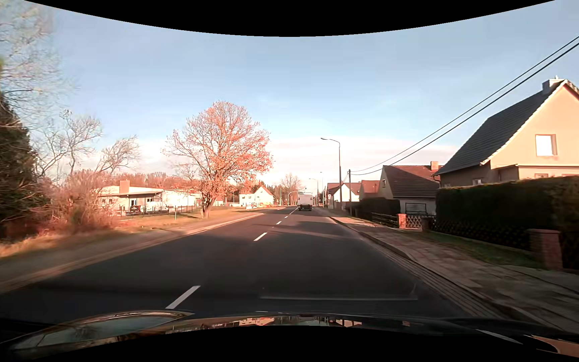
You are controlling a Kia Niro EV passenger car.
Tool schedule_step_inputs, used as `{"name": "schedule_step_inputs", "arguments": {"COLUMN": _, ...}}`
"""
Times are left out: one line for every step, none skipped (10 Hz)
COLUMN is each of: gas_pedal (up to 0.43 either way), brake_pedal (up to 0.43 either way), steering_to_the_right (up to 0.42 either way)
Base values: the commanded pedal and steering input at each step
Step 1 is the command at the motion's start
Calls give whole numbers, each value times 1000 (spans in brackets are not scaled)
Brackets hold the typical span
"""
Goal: Follow the waypoints while adhering to traffic rules and regulations
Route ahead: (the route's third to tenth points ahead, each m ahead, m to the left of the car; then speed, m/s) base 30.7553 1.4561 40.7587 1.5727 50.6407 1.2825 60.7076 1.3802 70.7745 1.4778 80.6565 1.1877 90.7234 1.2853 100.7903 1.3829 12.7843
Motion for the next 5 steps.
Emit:
{"name": "schedule_step_inputs", "arguments": {"gas_pedal": 98, "brake_pedal": 0, "steering_to_the_right": 0}}
{"name": "schedule_step_inputs", "arguments": {"gas_pedal": 98, "brake_pedal": 0, "steering_to_the_right": 0}}
{"name": "schedule_step_inputs", "arguments": {"gas_pedal": 98, "brake_pedal": 0, "steering_to_the_right": 1}}
{"name": "schedule_step_inputs", "arguments": {"gas_pedal": 98, "brake_pedal": 0, "steering_to_the_right": 0}}
{"name": "schedule_step_inputs", "arguments": {"gas_pedal": 98, "brake_pedal": 0, "steering_to_the_right": -1}}
